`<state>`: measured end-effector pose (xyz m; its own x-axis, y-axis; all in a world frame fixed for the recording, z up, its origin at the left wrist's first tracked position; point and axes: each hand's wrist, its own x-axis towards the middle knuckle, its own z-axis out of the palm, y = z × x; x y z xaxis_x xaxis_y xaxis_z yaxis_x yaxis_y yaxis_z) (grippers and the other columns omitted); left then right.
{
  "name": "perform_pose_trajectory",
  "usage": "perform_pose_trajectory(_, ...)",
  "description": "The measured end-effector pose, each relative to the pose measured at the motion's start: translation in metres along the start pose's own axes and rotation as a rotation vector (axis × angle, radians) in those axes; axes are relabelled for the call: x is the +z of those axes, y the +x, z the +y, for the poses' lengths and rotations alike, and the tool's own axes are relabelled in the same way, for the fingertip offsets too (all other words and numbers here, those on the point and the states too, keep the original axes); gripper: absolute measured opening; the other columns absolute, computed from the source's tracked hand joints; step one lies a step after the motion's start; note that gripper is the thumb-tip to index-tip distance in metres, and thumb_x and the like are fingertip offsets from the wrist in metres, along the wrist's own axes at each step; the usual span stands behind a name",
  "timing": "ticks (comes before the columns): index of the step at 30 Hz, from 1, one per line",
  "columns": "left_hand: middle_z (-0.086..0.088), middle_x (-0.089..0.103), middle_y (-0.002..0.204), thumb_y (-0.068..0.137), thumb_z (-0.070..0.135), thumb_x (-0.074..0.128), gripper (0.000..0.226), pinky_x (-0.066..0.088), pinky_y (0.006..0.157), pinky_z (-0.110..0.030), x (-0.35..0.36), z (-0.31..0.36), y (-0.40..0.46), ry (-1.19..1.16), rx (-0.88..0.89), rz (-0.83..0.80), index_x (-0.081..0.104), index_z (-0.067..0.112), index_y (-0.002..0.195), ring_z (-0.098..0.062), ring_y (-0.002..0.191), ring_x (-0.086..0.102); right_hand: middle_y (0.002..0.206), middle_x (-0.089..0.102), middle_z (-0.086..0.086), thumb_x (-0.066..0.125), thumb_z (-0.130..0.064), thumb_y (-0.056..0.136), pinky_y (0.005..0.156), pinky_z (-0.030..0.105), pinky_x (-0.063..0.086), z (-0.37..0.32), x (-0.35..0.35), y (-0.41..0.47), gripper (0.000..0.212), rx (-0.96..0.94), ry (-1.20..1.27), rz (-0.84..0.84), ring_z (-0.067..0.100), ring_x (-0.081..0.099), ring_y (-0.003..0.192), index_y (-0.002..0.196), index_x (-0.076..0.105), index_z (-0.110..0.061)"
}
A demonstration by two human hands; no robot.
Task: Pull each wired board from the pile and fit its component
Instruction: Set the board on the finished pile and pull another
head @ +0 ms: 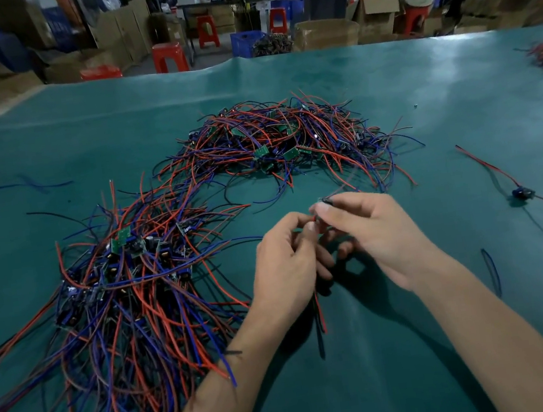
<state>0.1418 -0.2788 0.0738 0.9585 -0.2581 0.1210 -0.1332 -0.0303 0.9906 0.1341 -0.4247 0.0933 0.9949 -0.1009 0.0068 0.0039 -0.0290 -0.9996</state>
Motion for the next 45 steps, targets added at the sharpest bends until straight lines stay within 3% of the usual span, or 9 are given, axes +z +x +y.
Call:
perform_pose_trajectory(10, -0.004, 0.07, 0.071, 0.103, 0.008, 0.047, 0.026, 0.047, 0.055, -0.02, 0.004, -0.001, -0.004, 0.144, 0.05, -0.188, 0.064, 0.019, 0.087, -0.012, 0.053, 0.058, 0.08, 0.069, 0.008, 0.071, -0.002, 0.09, 0.06, 0.025, 0.048, -0.066, -0.008, 0.002, 0.012, -0.494, 0.082, 0.428, 0.013, 0.056, 0.064, 0.093, 0.074, -0.013)
perform_pose_trajectory(15, -0.003, 0.071, 0.07, 0.102, 0.01, 0.048, 0.021, 0.045, 0.056, -0.016, 0.003, -0.002, -0.004, 0.165, 0.027, -0.162, 0.067, 0.014, 0.096, -0.008, 0.055, 0.058, 0.07, 0.068, 0.005, 0.072, -0.015, 0.091, 0.052, 0.026, 0.046, -0.143, 0.042, 0.006, 0.014, -0.647, 0.081, 0.14, 0.013, 0.057, 0.057, 0.077, 0.075, -0.016)
perform_pose_trajectory(20, -0.004, 0.071, 0.068, 0.1, 0.011, 0.054, 0.014, 0.044, 0.055, -0.013, 0.003, -0.001, -0.004, 0.158, 0.005, -0.12, 0.067, 0.015, 0.099, -0.006, 0.054, 0.059, 0.087, 0.077, 0.006, 0.062, -0.045, 0.098, 0.05, 0.027, 0.053, -0.147, 0.1, 0.044, 0.04, -0.345, -0.568, -0.344, 0.018, 0.072, 0.068, 0.094, 0.075, -0.008)
perform_pose_trajectory(25, -0.004, 0.072, 0.071, 0.099, 0.012, 0.056, 0.012, 0.051, 0.063, -0.025, 0.002, 0.0, -0.003, 0.197, 0.022, -0.104, 0.067, 0.015, 0.102, -0.011, 0.058, 0.06, 0.113, 0.074, 0.011, 0.062, -0.013, 0.087, 0.098, 0.035, 0.053, -0.106, 0.057, 0.114, 0.028, -0.232, -1.196, 0.011, 0.028, 0.067, 0.11, 0.11, 0.075, -0.02)
perform_pose_trajectory(29, -0.001, 0.072, 0.068, 0.096, 0.01, 0.056, 0.013, 0.054, 0.07, -0.03, 0.003, 0.001, -0.004, 0.225, 0.046, -0.104, 0.066, 0.016, 0.102, -0.015, 0.06, 0.064, 0.136, 0.062, 0.013, 0.068, -0.014, 0.087, 0.103, 0.04, 0.049, -0.064, 0.017, 0.136, 0.047, -0.088, -1.409, 0.007, 0.035, 0.058, 0.123, 0.133, 0.061, -0.021)
perform_pose_trajectory(34, -0.003, 0.074, 0.072, 0.095, 0.01, 0.055, 0.015, 0.057, 0.072, -0.036, 0.002, 0.001, -0.003, 0.251, 0.047, -0.101, 0.066, 0.017, 0.103, -0.02, 0.066, 0.067, 0.099, 0.072, 0.01, 0.076, -0.031, 0.088, 0.091, 0.041, 0.056, -0.039, 0.005, 0.137, 0.006, -0.13, -1.267, 0.103, 0.034, 0.066, 0.099, 0.088, 0.071, -0.027)
perform_pose_trajectory(38, -0.004, 0.073, 0.072, 0.096, 0.009, 0.055, 0.014, 0.055, 0.066, -0.03, 0.002, 0.0, -0.003, 0.222, 0.039, -0.096, 0.065, 0.016, 0.104, -0.017, 0.061, 0.064, 0.063, 0.071, -0.001, 0.077, -0.03, 0.083, 0.075, 0.026, 0.054, -0.041, -0.004, 0.129, 0.019, -0.137, -1.028, 0.199, 0.015, 0.071, 0.076, 0.072, 0.073, -0.014)
perform_pose_trajectory(42, -0.002, 0.072, 0.073, 0.102, 0.018, 0.051, 0.012, 0.046, 0.055, -0.024, 0.003, -0.001, -0.002, 0.159, 0.018, -0.045, 0.061, 0.019, 0.109, -0.012, 0.057, 0.061, 0.058, 0.071, -0.001, 0.077, -0.027, 0.079, 0.051, 0.024, 0.036, -0.052, -0.014, 0.086, 0.022, -0.101, -0.605, 0.266, 0.004, 0.05, 0.041, 0.065, 0.073, -0.011)
perform_pose_trajectory(45, 0.001, 0.069, 0.076, 0.109, 0.029, 0.038, 0.02, 0.042, 0.054, -0.028, 0.003, -0.001, -0.001, 0.094, 0.02, 0.031, 0.057, 0.021, 0.109, -0.018, 0.06, 0.062, 0.055, 0.07, -0.004, 0.074, -0.031, 0.08, 0.054, 0.025, 0.045, -0.045, -0.013, 0.043, 0.021, -0.227, -0.718, 0.315, 0.004, 0.056, 0.044, 0.071, 0.073, -0.012)
